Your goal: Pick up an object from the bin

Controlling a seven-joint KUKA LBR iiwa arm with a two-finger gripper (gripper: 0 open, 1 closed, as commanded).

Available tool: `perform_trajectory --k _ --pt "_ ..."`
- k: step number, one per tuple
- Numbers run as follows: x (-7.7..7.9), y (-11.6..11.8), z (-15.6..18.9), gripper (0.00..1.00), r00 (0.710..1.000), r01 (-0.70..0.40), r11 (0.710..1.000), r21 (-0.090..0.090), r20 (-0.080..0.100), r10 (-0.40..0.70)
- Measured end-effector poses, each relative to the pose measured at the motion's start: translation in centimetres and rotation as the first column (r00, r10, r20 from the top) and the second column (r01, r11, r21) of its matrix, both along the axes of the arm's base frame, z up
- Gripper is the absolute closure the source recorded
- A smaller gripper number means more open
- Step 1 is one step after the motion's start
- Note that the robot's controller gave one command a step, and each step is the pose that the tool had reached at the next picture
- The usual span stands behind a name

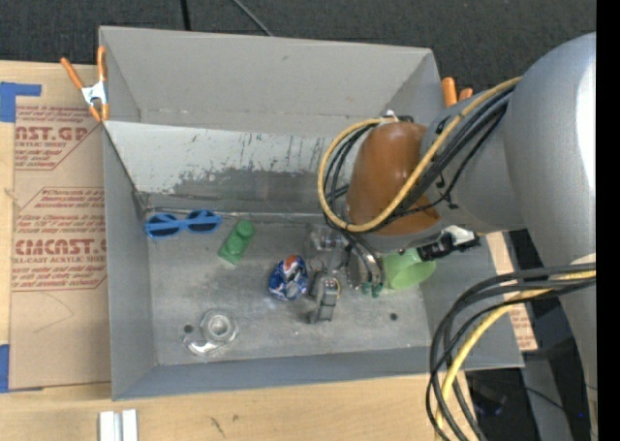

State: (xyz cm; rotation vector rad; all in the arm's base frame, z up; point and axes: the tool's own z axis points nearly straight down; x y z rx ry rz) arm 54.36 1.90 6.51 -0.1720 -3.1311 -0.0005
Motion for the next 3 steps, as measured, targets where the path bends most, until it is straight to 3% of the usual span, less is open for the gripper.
perform_trajectory --k 1,2,3 --pt "-4.1 2.9 0.4 0.00 0.998 0.068 0.998 0.001 0.002 -0.068" --pt "5.3 1.9 0.5 0.00 0.997 0.078 0.997 0.001 0.014 -0.078" --pt "-1.1 -9.5 1.5 0.00 0.998 -0.063 0.998 -0.004 0.003 0.063"
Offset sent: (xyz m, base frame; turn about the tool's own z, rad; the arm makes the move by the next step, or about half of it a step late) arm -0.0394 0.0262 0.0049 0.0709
